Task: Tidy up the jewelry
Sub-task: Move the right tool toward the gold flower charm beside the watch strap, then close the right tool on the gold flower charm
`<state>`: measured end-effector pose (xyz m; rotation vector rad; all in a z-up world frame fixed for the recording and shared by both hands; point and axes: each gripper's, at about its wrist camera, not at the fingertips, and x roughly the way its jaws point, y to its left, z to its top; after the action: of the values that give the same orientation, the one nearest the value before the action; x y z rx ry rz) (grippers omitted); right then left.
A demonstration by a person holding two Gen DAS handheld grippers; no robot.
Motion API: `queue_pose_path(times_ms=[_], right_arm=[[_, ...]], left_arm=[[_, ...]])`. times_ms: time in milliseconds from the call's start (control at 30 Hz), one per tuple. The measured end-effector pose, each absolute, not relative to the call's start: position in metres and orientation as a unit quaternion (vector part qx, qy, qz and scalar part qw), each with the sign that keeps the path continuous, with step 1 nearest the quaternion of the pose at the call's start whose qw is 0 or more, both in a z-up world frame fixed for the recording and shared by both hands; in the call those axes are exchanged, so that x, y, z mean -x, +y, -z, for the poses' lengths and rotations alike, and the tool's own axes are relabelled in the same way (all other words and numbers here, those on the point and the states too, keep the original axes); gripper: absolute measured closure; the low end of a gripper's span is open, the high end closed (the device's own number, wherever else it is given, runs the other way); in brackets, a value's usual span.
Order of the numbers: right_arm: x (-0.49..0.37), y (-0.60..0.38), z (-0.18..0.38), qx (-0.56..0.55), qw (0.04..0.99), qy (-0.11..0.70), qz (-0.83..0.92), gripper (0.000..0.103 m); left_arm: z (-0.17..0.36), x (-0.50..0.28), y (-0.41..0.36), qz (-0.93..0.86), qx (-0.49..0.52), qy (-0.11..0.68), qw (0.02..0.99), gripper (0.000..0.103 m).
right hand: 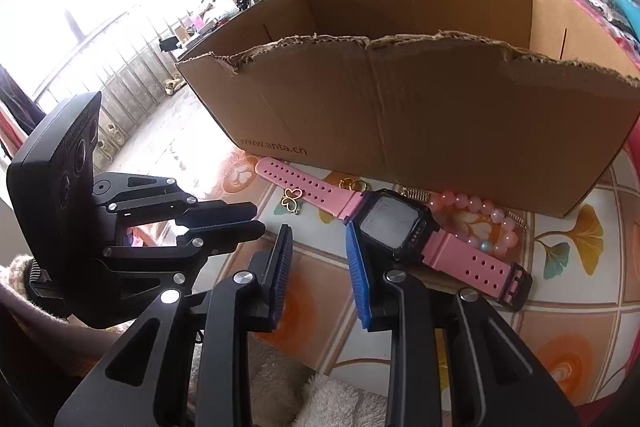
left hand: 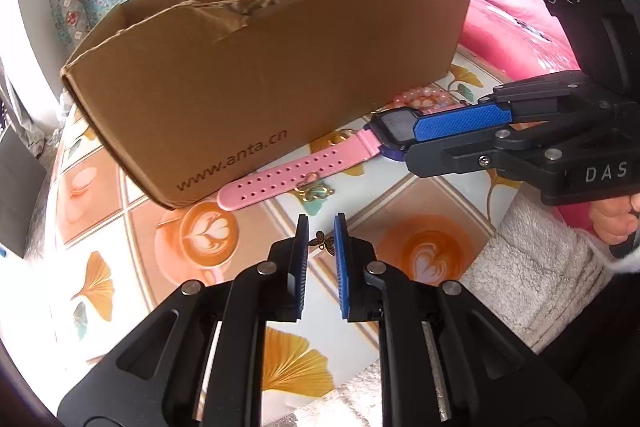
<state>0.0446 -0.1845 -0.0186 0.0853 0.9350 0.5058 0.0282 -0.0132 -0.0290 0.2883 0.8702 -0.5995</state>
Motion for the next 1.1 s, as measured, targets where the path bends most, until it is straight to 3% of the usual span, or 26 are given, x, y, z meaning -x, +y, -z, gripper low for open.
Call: queue_pose_path(times_ms=[667, 800, 1100], right_arm=[[-0.069, -0.109, 0.037, 0.143, 0.855, 0.431, -0.251, 0.075], [-0.071, -0.106, 0.035, 0.156, 0.854, 0.433, -0.240, 0.086], [-0.076, -0.115, 0.031, 0.141, 0.850, 0.445, -0.244, 0.092]], left_arm=[[0.033, -0.046, 0.025, 0.228, -0.073, 0.428, 0.872, 0.091], [0.033, -0.048, 0.028, 0.230, -0.069, 0.427, 0.872, 0.091], [0.032, -0.046, 0.028, 0.231, -0.069, 0.426, 0.872, 0.091]])
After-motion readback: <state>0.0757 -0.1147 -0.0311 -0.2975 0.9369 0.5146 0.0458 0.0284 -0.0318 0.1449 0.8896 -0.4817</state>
